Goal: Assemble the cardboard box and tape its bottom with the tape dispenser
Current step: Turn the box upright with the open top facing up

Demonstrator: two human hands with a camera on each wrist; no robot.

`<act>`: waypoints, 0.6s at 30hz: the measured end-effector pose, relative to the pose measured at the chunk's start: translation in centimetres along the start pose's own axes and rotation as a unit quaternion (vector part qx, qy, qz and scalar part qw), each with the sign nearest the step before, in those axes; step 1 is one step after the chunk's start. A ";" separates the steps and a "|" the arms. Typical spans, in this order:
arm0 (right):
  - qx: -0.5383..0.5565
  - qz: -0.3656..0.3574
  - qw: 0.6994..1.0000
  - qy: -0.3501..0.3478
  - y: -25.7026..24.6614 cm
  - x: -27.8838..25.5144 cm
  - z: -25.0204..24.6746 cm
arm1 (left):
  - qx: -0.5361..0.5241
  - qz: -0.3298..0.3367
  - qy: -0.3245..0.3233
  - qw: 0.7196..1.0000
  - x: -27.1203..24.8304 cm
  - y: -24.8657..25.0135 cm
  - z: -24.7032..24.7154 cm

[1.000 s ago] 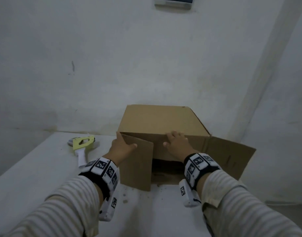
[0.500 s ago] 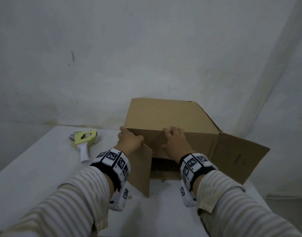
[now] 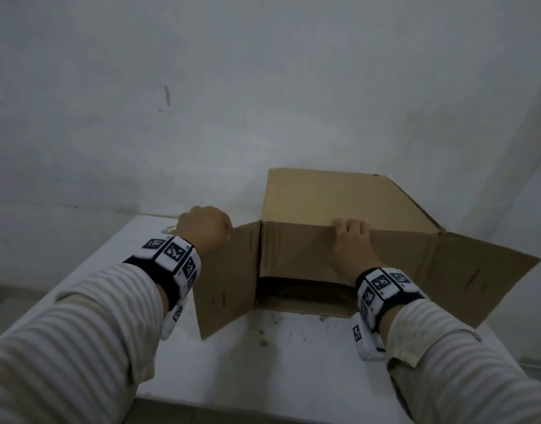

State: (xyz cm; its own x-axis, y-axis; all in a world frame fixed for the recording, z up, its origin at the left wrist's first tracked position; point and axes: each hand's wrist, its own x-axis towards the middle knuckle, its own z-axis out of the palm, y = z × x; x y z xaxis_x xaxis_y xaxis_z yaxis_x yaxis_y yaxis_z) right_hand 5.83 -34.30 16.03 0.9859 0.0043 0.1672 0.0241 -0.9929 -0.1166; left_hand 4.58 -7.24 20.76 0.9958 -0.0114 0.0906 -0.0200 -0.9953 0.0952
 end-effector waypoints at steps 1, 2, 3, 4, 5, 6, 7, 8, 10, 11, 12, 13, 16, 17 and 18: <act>0.007 0.001 1.000 0.003 0.1 0.1 0.2 | 0.021 -0.012 0.035 0.999 0.2 -0.2 0.4; 0.015 0.003 1.000 0.005 0.3 0.2 0.4 | 0.024 -0.019 0.064 0.997 0.4 -0.3 0.9; 0.022 0.003 1.000 0.012 0.5 0.2 0.6 | -0.009 -0.033 0.081 0.996 0.6 -0.2 1.3; 0.023 0.001 0.999 0.022 0.7 0.2 0.8 | -0.061 -0.049 0.093 0.993 0.8 -0.1 1.8; 0.017 -0.004 0.999 0.035 1.0 0.1 1.0 | -0.119 -0.066 0.103 0.985 1.0 0.1 2.2; 0.011 -0.009 0.999 0.046 1.2 0.0 1.1 | -0.160 -0.080 0.112 0.977 1.4 0.4 2.6; 0.008 -0.011 0.999 0.051 1.4 -0.1 1.1 | -0.185 -0.090 0.118 0.971 1.7 0.9 2.9; 0.007 -0.011 0.999 0.052 1.5 -0.3 1.1 | -0.202 -0.095 0.120 0.967 2.0 1.4 3.2; 0.011 -0.009 0.999 0.045 1.8 -0.6 1.1 | -0.237 -0.089 0.108 0.961 2.6 2.6 3.5; 0.015 -0.008 0.999 0.041 2.0 -0.7 1.1 | -0.259 -0.083 0.101 0.957 2.8 3.2 3.6; 0.015 -0.010 0.999 0.040 2.1 -0.8 1.1 | -0.290 -0.080 0.093 0.949 3.2 3.8 3.7; 0.012 -0.015 0.999 0.040 2.2 -0.8 1.2 | -0.333 -0.081 0.078 0.936 3.5 4.3 3.6; 0.024 -0.017 0.999 0.031 2.0 -1.0 1.1 | -0.416 -0.043 0.029 0.908 4.0 6.1 3.9; 0.031 -0.012 0.999 0.023 2.0 -1.1 1.1 | -0.426 -0.013 0.014 0.904 4.0 6.7 4.1; 0.040 -0.007 0.999 0.014 2.0 -1.3 1.0 | -0.427 0.017 0.006 0.904 3.9 7.1 4.5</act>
State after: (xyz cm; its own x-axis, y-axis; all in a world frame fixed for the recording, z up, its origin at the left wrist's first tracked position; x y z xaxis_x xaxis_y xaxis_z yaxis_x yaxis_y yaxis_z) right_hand 4.78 -36.17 14.61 0.9805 0.0129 0.1961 0.0511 -0.9802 -0.1911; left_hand 8.73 -14.77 17.34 0.9925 -0.0336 0.1177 -0.1163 -0.5577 0.8219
